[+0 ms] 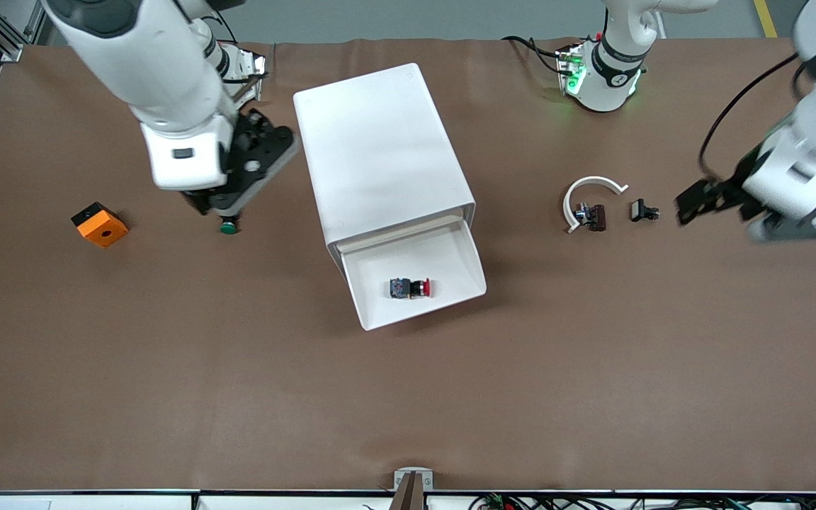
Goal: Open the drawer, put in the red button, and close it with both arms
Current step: 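Open the right gripper and lift it away from the drawer, then move the left gripper to the open drawer front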
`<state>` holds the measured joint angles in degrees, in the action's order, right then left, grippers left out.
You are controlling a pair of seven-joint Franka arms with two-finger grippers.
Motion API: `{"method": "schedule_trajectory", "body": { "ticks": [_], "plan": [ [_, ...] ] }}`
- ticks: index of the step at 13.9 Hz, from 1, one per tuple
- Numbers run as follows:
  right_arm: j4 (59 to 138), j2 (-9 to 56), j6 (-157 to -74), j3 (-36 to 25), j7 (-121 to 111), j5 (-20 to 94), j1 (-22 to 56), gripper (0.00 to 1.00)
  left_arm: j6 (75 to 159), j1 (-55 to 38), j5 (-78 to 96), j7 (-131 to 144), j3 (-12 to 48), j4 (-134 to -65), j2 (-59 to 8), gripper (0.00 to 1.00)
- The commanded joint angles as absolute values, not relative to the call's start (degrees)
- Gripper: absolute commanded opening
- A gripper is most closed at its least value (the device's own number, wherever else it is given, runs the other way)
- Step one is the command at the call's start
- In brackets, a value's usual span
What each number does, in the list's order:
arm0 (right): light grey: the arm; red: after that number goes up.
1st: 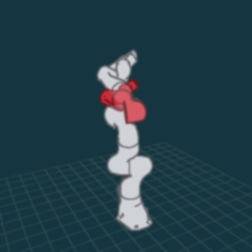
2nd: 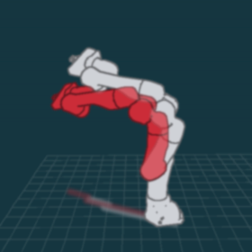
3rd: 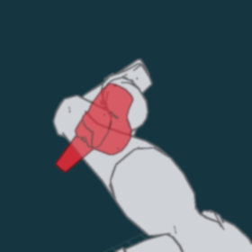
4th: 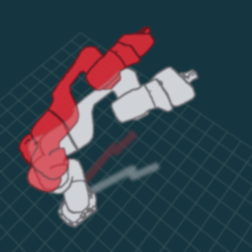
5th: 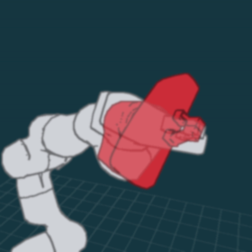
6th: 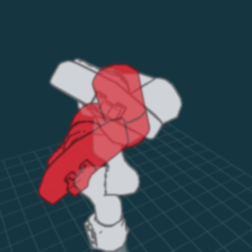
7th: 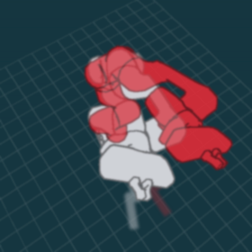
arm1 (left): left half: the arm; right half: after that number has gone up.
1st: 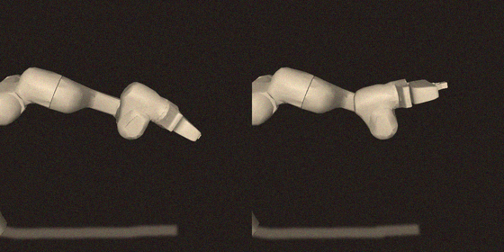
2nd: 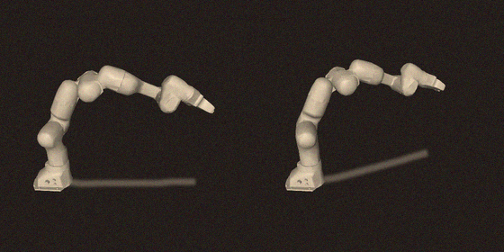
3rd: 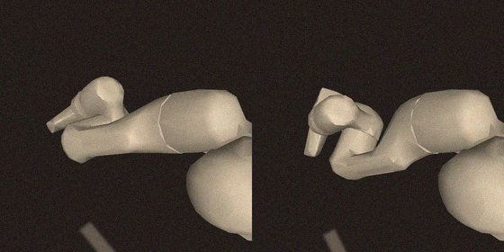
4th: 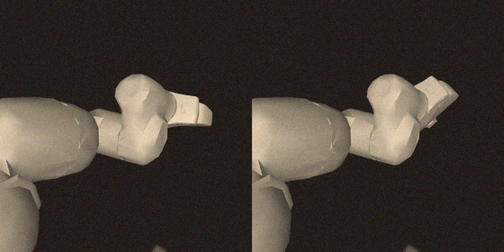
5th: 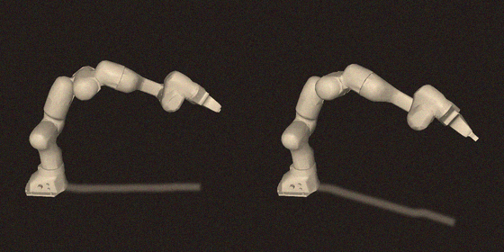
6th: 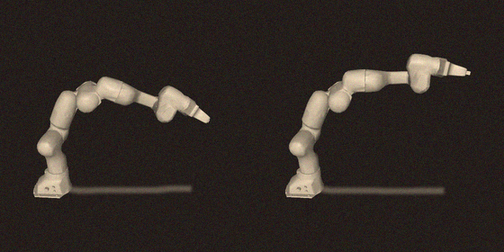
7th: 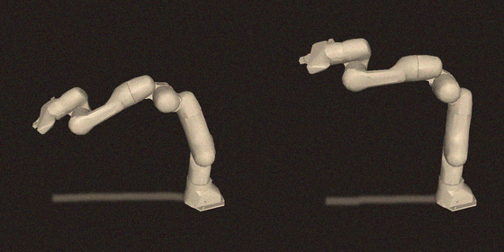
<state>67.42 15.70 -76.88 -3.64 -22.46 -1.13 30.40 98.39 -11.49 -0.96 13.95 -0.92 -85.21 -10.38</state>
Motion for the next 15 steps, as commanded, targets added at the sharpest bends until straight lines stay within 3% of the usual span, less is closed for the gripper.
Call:
{"method": "schedule_trajectory", "body": {
  "ticks": [1,6,10,15],
  "plan": [
    [80.21,5.56,-78.13,-2.81,-21.27,-3.25,27.61,1.00,105.86,-13.35,-0.18,14.85,-0.79,-76.99,-21.69,1.00],
    [89.55,-1.48,-80.15,-2.81,-21.36,-3.52,19.96,1.00,130.91,-14.85,13.79,14.06,2.27,-76.64,-34.08,1.00],
    [92.20,-3.16,-81.56,-2.81,-21.36,-3.52,14.78,1.00,151.74,-15.73,17.47,14.85,10.52,-76.55,-43.92,1.00],
    [89.74,-2.81,-81.21,-2.81,-19.61,-2.81,11.08,1.00,154.95,-20.03,21.89,20.64,12.83,-76.90,-47.55,1.00]
  ]
}}
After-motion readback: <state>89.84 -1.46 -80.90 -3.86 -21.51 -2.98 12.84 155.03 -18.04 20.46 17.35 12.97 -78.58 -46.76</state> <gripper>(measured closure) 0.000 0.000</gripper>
